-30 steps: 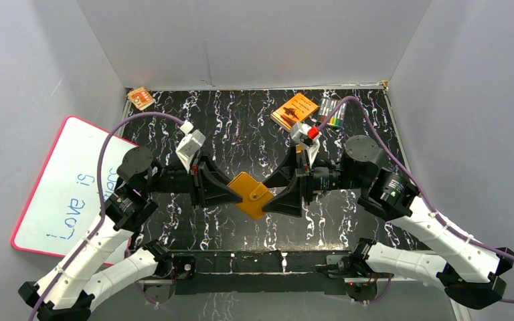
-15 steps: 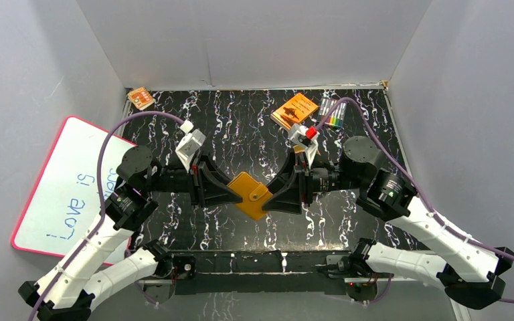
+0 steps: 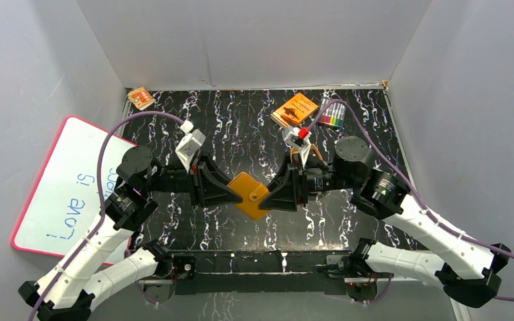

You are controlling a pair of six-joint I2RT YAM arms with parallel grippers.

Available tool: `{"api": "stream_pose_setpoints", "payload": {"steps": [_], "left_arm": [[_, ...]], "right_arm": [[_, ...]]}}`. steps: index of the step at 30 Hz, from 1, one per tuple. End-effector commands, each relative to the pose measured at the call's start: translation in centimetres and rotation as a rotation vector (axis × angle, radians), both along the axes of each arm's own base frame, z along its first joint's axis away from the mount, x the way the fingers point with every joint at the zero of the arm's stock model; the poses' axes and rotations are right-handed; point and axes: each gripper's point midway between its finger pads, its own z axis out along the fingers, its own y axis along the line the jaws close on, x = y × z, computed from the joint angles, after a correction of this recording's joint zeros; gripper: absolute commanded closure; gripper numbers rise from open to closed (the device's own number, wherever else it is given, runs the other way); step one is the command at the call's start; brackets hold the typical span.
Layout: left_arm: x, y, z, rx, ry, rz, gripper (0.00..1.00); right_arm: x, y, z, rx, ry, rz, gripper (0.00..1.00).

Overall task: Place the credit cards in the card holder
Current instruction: Close the card holder.

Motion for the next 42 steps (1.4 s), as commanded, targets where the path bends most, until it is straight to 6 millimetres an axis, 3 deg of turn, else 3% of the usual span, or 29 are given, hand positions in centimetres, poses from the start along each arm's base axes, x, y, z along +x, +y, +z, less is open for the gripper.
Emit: {"api": "stream_pose_setpoints", "payload": {"steps": [1, 5, 8, 9, 13, 16, 19, 22, 27, 35, 42], "left_arm": [[-1.1, 0.6, 2.6, -0.068, -0.086, -0.021, 1.00], [-0.9, 0.5, 2.8, -0.071, -0.081, -0.016, 1.00], [-0.8, 0.4, 3.1, -0.080, -0.078, -0.013, 0.97], [-0.7, 0.4, 3.2, -0.084, -0.078, -0.010, 0.89], [-0.3, 0.5, 4.2, -0.108, -0.073, 0.031, 0.48], [1.3, 0.9, 5.3, -0.143, -0.045, 0.166, 0.32], [2.7, 1.4, 6.1, -0.227, 0.015, 0.270, 0.24], [4.2, 1.6, 6.2, -0.321, 0.107, 0.336, 0.21], [7.4, 1.3, 5.8, -0.411, 0.279, 0.429, 0.20], [8.9, -1.1, 6.8, -0.433, 0.291, 0.357, 0.14], [8.5, -1.2, 7.3, -0.468, 0.232, 0.321, 0.12]], "right_arm": [[-0.3, 0.2, 1.5, 0.049, -0.033, 0.027, 0.60], [-0.4, 0.3, 1.3, 0.043, -0.035, 0.040, 0.74], [-0.5, 0.3, 1.5, 0.050, -0.044, 0.047, 0.93], [-0.4, 0.3, 1.7, 0.056, -0.054, 0.041, 1.00], [0.5, -0.4, 3.5, 0.105, -0.112, -0.050, 1.00], [1.9, -1.8, 5.5, 0.167, -0.168, -0.184, 1.00], [3.0, -3.3, 7.3, 0.260, -0.217, -0.304, 1.00], [3.9, -3.9, 8.3, 0.334, -0.238, -0.378, 1.00], [6.0, -3.8, 8.1, 0.355, -0.276, -0.478, 1.00], [6.9, -3.1, 8.1, 0.425, -0.284, -0.502, 1.00], [7.1, -3.1, 8.0, 0.457, -0.260, -0.514, 1.00]]}}
